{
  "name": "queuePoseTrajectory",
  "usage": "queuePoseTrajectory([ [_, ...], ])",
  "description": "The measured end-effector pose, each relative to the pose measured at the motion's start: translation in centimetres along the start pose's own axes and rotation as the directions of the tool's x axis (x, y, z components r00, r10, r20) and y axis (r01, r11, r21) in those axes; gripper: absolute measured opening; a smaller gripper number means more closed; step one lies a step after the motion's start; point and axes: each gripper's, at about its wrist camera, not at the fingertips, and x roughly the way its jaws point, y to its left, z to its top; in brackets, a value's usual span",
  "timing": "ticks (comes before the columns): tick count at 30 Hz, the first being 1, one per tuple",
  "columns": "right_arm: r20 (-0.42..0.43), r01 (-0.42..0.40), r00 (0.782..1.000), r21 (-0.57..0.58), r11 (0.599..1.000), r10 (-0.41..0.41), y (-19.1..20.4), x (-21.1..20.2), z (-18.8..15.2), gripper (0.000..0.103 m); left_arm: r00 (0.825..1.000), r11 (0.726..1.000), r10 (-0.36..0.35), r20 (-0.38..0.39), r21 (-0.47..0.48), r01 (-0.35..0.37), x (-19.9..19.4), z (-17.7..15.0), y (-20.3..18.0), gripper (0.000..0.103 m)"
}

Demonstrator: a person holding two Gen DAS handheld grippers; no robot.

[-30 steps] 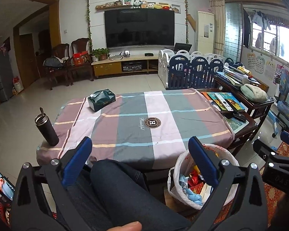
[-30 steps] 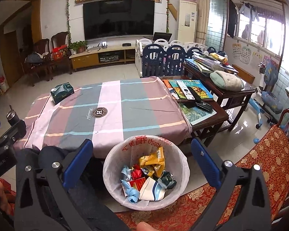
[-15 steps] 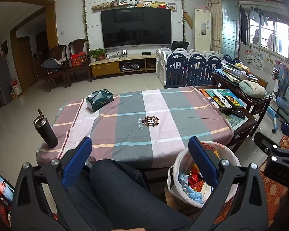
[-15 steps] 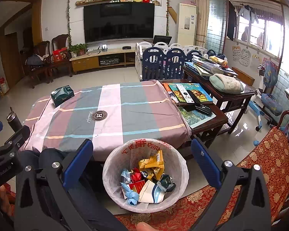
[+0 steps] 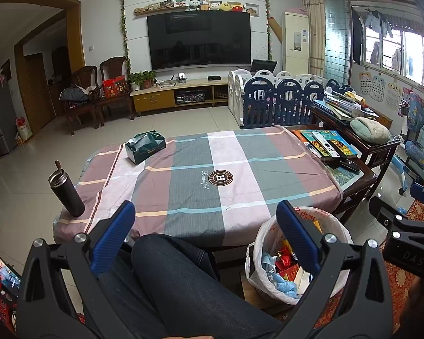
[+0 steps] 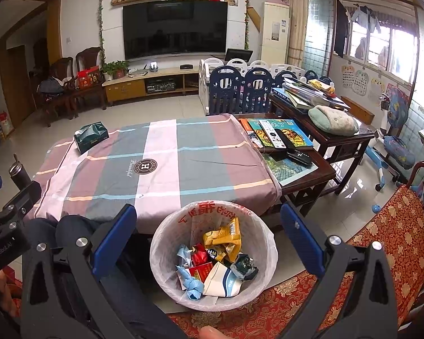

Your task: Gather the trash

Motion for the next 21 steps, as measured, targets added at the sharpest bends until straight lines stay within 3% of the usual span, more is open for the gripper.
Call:
queuePoseTrajectory([
  [21, -0.004, 0.001, 1.000, 0.003, 1.000, -0.001, -0.25, 0.24, -0.45, 0.099, 1.000, 1.000, 0.004, -0.005, -0.002, -0.004, 0.07, -0.57, -0.41, 0.100],
])
